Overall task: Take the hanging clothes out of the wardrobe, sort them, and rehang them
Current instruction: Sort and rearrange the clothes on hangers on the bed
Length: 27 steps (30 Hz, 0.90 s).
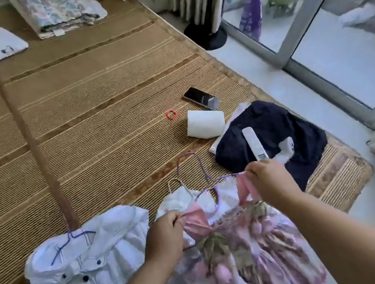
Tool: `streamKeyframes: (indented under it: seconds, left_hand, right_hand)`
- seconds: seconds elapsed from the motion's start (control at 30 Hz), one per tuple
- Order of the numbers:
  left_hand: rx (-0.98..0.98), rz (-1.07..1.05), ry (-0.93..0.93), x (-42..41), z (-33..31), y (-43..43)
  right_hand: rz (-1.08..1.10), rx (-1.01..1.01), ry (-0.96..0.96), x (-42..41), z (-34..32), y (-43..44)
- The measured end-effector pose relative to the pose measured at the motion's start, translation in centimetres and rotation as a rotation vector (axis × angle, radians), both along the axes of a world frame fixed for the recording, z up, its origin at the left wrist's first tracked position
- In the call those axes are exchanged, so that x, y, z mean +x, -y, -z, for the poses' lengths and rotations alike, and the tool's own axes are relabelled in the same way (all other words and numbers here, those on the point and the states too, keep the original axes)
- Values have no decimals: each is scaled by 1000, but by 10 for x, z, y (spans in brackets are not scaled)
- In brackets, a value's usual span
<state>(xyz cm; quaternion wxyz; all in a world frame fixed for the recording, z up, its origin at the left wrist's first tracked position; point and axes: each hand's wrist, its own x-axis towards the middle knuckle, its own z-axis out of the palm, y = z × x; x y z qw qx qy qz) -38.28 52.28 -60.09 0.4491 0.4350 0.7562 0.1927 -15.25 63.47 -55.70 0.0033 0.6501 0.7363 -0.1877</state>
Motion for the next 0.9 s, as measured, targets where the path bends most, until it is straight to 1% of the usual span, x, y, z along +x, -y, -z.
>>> streamKeyframes:
  seconds: [0.1,0.17,0.3,0.4,0.5,0.6,0.7,0.77,0.9]
  left_hand:
    - [-58,25,-67,-11,47,-15]
    - [-104,62,-106,-14,76,-27]
    - [-188,79,-144,-17,111,-45]
    - [-216,68,-166,-23,116,-43]
    - [-207,113,-225,-22,99,-33]
    - [-143,134,-195,-11,67,-25]
    - [4,159,-180,2,15,1]
    - [58,174,-171,8,-2,14]
    - [221,218,-166,13,-71,87]
  right_hand:
    - [-115,-141,174,-14,51,-22]
    - [-128,-173,247,-21,82,-31]
    - [-107,-238,230,-31,120,-36]
    - [-155,-273,234,-33,126,-25]
    - [-172,-316,206,-28,106,0]
    - [-184,-308,168,-25,70,24]
    - [-203,-207,101,-26,15,64]
    - [-204,-189,61,-30,-4,82]
    - [-279,-103,54,-36,-70,159]
